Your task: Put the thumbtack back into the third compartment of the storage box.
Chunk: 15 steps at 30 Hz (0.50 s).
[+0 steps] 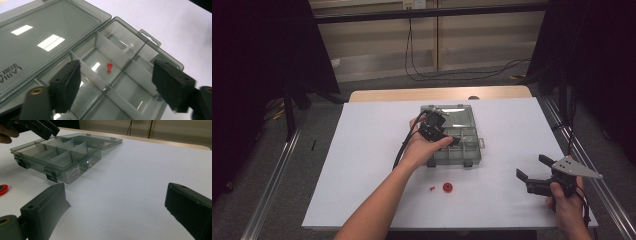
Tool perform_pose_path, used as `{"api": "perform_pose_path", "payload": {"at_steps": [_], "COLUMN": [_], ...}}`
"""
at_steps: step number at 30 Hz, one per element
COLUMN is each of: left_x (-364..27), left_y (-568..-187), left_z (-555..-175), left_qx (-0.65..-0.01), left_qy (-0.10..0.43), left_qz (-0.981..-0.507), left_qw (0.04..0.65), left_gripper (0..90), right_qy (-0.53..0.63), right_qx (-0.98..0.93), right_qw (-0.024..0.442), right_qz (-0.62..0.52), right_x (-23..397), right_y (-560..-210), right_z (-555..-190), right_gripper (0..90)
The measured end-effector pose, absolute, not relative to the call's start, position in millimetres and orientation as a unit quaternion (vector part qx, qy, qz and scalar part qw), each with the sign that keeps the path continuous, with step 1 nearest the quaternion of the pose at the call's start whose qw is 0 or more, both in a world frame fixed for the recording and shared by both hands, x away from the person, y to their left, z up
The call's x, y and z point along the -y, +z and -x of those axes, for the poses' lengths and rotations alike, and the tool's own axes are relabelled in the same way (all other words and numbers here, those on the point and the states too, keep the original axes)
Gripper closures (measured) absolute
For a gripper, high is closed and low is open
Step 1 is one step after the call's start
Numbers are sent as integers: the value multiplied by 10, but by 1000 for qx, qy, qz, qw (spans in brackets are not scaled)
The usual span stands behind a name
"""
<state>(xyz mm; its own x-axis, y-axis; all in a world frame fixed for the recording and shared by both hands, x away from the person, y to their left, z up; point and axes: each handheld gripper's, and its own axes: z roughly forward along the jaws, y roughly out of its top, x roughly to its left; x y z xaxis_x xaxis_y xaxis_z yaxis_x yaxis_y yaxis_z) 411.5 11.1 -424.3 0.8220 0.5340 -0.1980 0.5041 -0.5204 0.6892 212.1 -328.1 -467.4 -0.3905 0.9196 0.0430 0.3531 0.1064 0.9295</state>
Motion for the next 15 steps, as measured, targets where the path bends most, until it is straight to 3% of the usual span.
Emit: {"api": "perform_pose_path", "payload": {"at_steps": [9, 15], "left_x": [-162, -178], "left_y": [-4209, -4196], "left_z": [-4032, -3958], "left_qx": [-297, -283], "left_qy": [10, 7], "left_qz": [-873, -880], "left_qw": [388, 381], "left_gripper": [30, 0], "right_qy": [478, 478], "right_qx": [-684, -683], "right_qw": [295, 296], "right_qz": [-466, -466], "right_x": [3273, 3269], "right_y": [-4679, -4677], "right_z": [-2125, -2123], "right_gripper": [32, 32]}}
